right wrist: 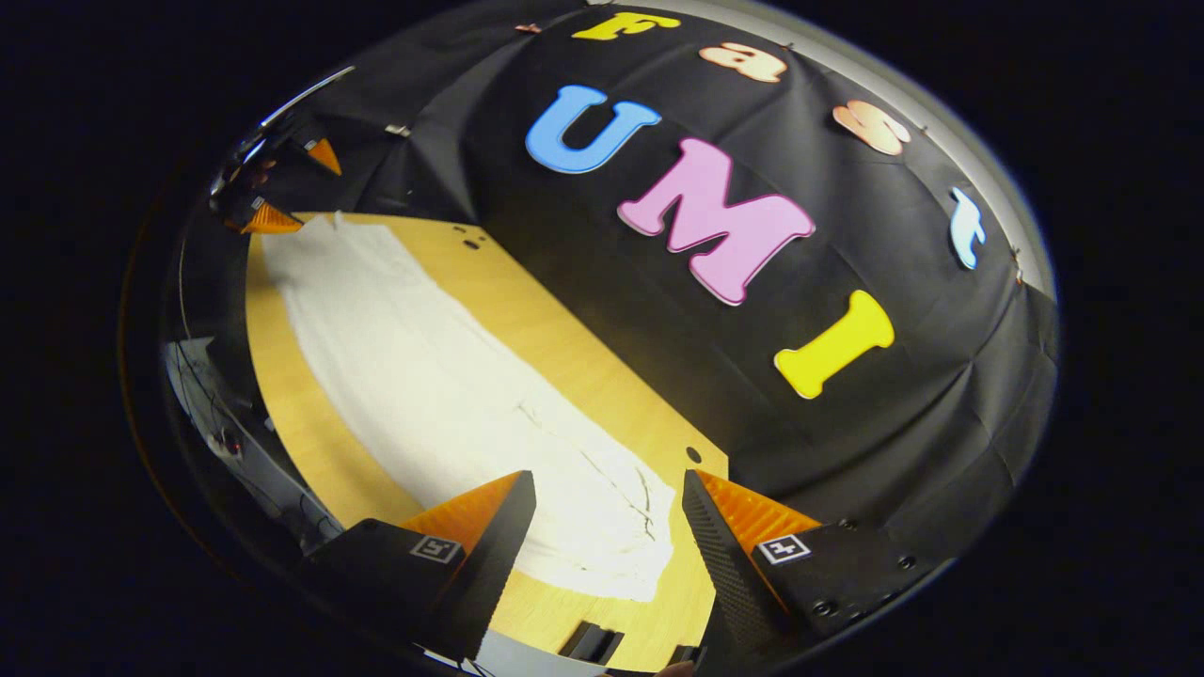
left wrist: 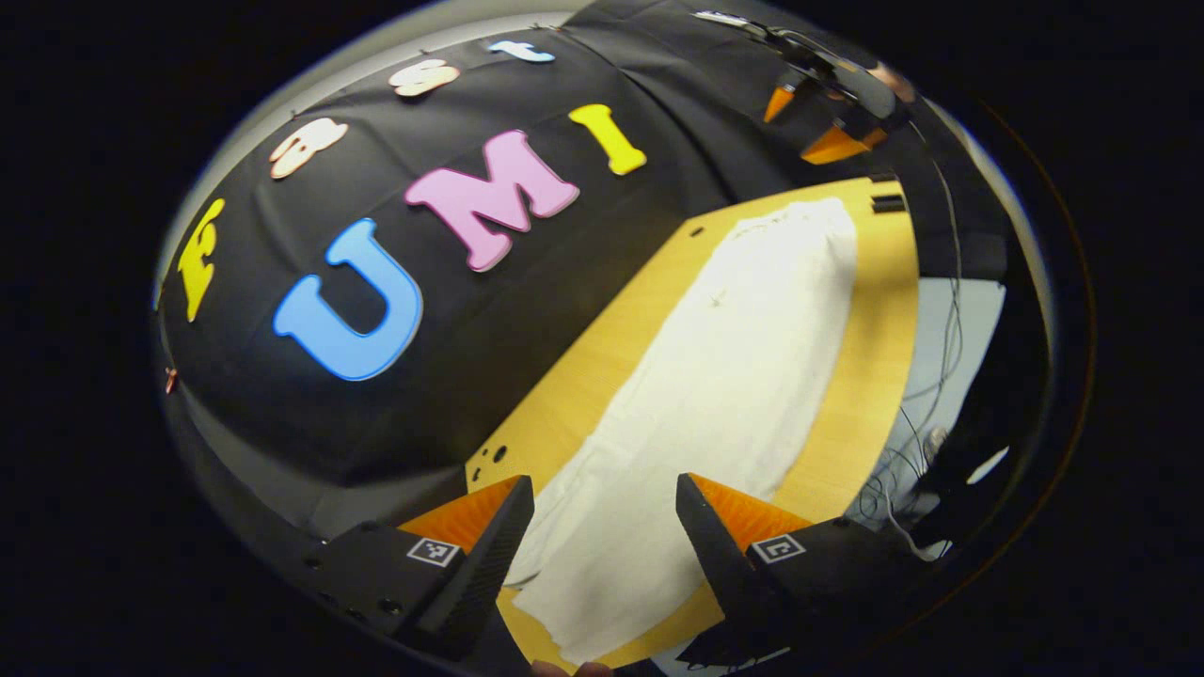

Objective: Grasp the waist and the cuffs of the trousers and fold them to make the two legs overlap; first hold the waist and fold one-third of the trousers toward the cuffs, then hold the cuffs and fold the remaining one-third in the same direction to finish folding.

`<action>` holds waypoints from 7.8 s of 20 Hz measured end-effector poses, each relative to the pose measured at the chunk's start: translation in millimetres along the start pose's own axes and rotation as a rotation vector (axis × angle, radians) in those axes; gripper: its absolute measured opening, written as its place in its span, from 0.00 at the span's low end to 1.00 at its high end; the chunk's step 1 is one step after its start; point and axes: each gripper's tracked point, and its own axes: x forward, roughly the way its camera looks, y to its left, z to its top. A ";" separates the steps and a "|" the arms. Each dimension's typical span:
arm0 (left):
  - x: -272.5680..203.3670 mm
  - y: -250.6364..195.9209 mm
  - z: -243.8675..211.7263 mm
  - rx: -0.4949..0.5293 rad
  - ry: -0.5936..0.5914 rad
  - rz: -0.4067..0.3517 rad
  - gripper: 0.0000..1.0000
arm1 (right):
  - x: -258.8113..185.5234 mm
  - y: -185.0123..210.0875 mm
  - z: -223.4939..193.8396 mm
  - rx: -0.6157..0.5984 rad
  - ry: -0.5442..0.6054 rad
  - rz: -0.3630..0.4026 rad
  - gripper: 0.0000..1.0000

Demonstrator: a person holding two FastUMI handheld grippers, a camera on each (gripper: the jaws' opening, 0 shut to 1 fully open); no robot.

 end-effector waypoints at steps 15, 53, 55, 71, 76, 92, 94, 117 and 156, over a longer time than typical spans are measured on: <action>56.4 -58.8 -128.8 0.443 0.287 -0.166 0.95 | 24.8 83.8 -93.9 -0.314 0.158 0.233 0.98; 105.3 -17.9 -113.4 0.329 0.302 -0.181 0.05 | 115.0 60.6 -77.8 -0.399 0.174 0.145 0.06; 107.8 -0.9 -103.1 0.309 0.295 -0.149 0.05 | 121.1 40.0 -60.2 -0.378 0.148 0.095 0.06; 196.1 64.2 -94.9 0.387 0.368 -0.123 0.05 | 215.1 -0.8 -44.4 -0.408 0.093 0.148 0.06; 218.1 56.4 -112.6 0.372 0.424 -0.171 0.06 | 252.8 3.0 -51.8 -0.450 0.101 0.202 0.06; 251.5 40.0 -135.8 0.426 0.513 -0.206 0.08 | 302.9 23.6 -93.1 -0.435 0.171 0.295 0.20; 255.5 48.3 -131.8 0.444 0.503 -0.171 0.29 | 305.5 14.8 -88.7 -0.425 0.155 0.267 0.32; 248.3 76.8 -148.6 0.368 0.581 -0.098 0.96 | 280.2 -58.1 -108.0 -0.369 0.168 0.246 0.83; 173.4 110.0 -106.9 -0.971 0.333 -0.241 0.97 | 172.2 -105.3 -199.0 1.290 0.448 -0.253 0.85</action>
